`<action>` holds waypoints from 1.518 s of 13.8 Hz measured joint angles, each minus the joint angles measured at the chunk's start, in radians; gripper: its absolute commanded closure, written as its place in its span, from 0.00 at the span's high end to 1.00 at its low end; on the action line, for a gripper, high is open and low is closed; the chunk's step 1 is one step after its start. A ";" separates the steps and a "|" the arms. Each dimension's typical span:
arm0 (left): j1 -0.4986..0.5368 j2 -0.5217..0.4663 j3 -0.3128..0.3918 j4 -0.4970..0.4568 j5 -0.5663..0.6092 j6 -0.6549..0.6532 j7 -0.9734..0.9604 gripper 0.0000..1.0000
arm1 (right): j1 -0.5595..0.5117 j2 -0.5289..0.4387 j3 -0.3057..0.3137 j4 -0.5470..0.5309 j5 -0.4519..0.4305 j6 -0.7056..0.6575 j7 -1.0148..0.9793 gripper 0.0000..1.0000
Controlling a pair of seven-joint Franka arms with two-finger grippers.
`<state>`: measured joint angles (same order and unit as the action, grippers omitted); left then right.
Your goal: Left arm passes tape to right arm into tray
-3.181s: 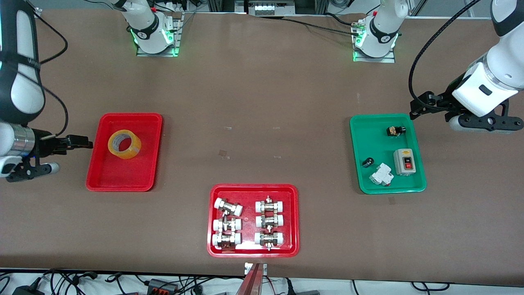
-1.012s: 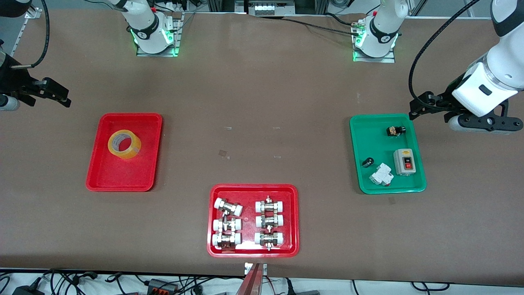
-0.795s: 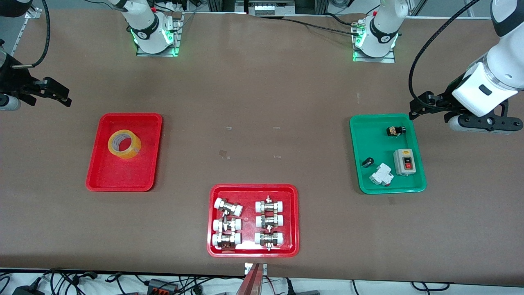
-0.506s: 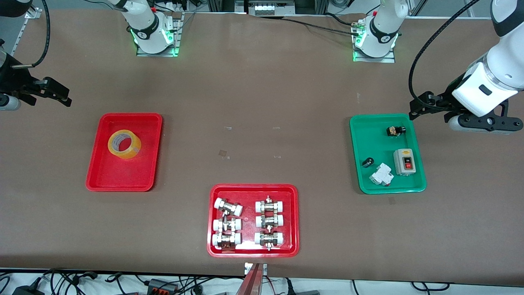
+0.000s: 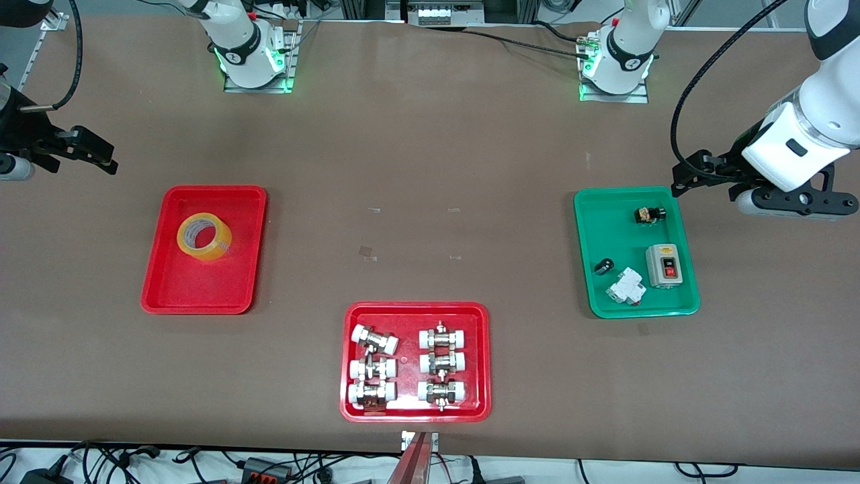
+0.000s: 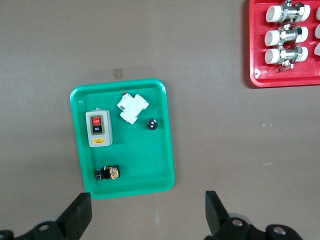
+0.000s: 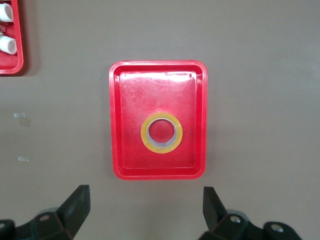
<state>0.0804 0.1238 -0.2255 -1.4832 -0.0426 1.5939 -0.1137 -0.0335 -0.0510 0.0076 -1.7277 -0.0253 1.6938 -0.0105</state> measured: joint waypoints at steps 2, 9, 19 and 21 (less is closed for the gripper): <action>0.000 0.000 0.000 0.000 0.000 0.000 0.000 1.00 | 0.000 0.000 0.000 0.000 0.002 0.000 0.000 1.00; 0.000 0.000 0.000 0.000 0.000 0.000 0.000 1.00 | 0.002 -0.002 -0.009 0.000 0.003 -0.015 0.000 1.00; 0.000 0.000 0.000 0.000 0.000 0.000 0.000 1.00 | 0.002 -0.015 -0.010 0.000 0.003 -0.040 -0.001 1.00; 0.000 0.000 0.000 0.000 0.000 0.000 0.000 1.00 | 0.002 -0.018 -0.011 0.000 0.010 -0.043 -0.001 1.00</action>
<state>0.0804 0.1238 -0.2255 -1.4837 -0.0427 1.5940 -0.1135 -0.0313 -0.0687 -0.0035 -1.7277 -0.0151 1.6506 -0.0113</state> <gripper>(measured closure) 0.000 0.000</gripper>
